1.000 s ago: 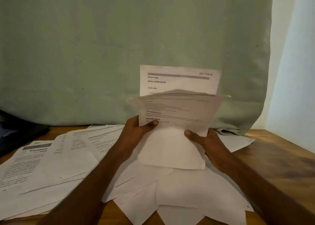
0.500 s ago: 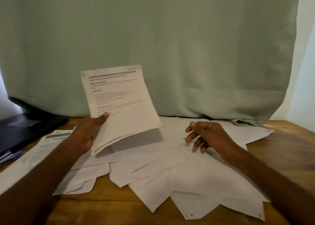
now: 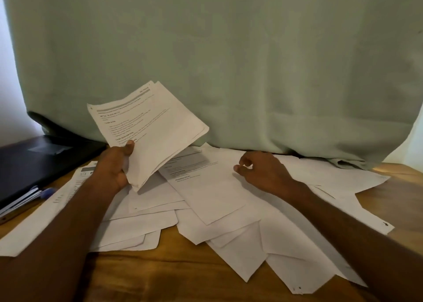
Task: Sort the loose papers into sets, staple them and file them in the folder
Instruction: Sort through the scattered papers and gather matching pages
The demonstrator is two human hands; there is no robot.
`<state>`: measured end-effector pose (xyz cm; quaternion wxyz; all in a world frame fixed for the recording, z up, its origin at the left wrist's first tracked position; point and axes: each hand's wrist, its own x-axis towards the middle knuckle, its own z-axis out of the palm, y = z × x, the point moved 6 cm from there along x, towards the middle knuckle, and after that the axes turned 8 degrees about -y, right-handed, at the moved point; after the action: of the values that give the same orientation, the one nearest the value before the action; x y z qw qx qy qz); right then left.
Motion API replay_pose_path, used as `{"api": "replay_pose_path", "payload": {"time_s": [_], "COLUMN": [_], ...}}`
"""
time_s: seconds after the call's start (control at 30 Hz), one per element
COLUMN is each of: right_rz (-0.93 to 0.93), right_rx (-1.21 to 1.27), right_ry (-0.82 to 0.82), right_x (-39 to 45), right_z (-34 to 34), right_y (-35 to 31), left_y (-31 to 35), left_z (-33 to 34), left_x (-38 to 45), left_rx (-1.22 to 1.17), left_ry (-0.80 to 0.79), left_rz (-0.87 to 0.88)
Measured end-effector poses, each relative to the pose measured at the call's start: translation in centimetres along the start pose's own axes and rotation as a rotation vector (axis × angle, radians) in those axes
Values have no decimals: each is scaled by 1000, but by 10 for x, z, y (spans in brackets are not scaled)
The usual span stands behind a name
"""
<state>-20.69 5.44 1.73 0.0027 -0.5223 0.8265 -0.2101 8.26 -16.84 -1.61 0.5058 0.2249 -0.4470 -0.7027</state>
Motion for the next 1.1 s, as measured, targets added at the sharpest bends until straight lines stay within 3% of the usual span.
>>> {"api": "replay_pose_path", "payload": {"time_s": [0.13, 0.2, 0.37, 0.6, 0.77, 0.93, 1.1], "right_rz": [88, 104, 164, 233, 249, 325, 255], "right_rx": [-235, -221, 188, 831, 1271, 1486, 1562], "right_ry": [-45, -53, -24, 226, 229, 155, 134], "right_x": [13, 14, 10, 8, 9, 13, 13], "right_z": [32, 36, 24, 3, 5, 14, 14], "right_y": [-5, 0, 19, 59, 66, 70, 65], "left_y": [-3, -4, -7, -8, -8, -10, -10], "left_z": [0, 2, 14, 23, 29, 28, 29], "left_x": [0, 1, -4, -11, -14, -13, -13], "left_rx": [7, 24, 108, 210, 238, 212, 181], "left_ry": [34, 28, -26, -92, -144, -126, -95], "left_rz": [4, 9, 10, 92, 137, 109, 114]}}
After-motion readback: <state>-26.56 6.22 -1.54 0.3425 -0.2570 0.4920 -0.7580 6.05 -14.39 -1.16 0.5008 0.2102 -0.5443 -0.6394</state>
